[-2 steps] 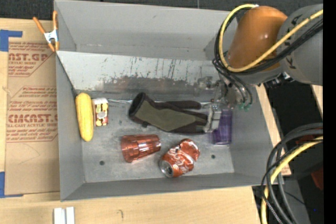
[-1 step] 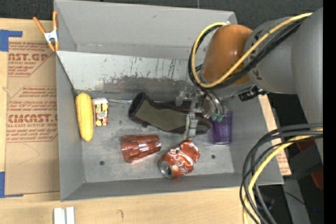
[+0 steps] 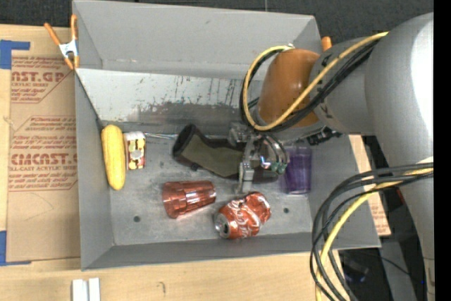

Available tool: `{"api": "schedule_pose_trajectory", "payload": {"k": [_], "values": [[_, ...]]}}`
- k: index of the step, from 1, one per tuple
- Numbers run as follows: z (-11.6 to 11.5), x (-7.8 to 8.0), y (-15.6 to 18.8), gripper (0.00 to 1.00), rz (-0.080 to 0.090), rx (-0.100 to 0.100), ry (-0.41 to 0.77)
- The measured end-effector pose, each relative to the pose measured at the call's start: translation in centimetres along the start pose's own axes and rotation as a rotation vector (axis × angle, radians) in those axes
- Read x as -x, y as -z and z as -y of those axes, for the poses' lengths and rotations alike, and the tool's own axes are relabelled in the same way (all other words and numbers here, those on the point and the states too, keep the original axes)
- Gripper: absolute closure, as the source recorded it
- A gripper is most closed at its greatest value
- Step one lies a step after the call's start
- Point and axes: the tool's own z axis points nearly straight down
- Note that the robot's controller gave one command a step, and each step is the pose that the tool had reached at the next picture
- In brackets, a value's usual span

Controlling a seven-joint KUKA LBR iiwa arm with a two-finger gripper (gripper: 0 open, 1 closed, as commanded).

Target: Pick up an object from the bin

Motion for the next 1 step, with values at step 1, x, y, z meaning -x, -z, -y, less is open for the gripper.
{"api": "schedule_pose_trajectory", "payload": {"k": [1], "values": [[0.53, -1.02, 4.8, 0.0, -0.008, -0.001, -0.237]]}}
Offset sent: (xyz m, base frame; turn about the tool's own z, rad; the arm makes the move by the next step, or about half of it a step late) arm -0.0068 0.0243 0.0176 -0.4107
